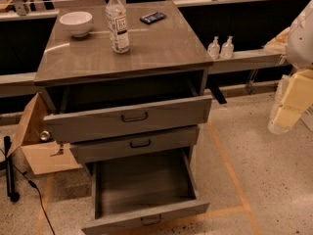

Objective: Close bottom drawer

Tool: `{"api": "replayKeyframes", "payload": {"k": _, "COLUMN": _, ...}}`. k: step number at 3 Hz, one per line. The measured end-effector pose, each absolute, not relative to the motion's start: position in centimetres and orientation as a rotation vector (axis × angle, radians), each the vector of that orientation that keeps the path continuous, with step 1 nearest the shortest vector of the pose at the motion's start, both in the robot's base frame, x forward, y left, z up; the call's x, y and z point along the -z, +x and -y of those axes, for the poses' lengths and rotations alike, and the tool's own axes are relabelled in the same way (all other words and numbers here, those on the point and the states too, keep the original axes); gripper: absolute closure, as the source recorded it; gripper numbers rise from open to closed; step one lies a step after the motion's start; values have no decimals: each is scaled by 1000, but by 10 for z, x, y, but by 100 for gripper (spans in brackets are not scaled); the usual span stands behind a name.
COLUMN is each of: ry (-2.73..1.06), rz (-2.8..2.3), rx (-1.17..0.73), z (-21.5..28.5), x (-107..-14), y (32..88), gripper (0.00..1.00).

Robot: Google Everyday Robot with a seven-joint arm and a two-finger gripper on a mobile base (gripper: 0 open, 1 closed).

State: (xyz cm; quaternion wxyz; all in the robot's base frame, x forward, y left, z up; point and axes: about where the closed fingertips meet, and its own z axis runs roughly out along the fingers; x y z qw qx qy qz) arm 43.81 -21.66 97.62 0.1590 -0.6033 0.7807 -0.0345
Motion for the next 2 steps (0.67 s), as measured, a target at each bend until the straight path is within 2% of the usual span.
{"api": "replayKeyframes", "payload": {"k": 1, "ry": -1725, "rz": -2232, "rx": 99, "z": 217, "x": -976, "y": 438, "gripper": 0}}
{"api": "replayKeyframes", "payload": {"k": 2, "ry": -1720, "rz": -2225, "rx": 107, "z": 216, "x": -979, "y": 438, "gripper": 15}}
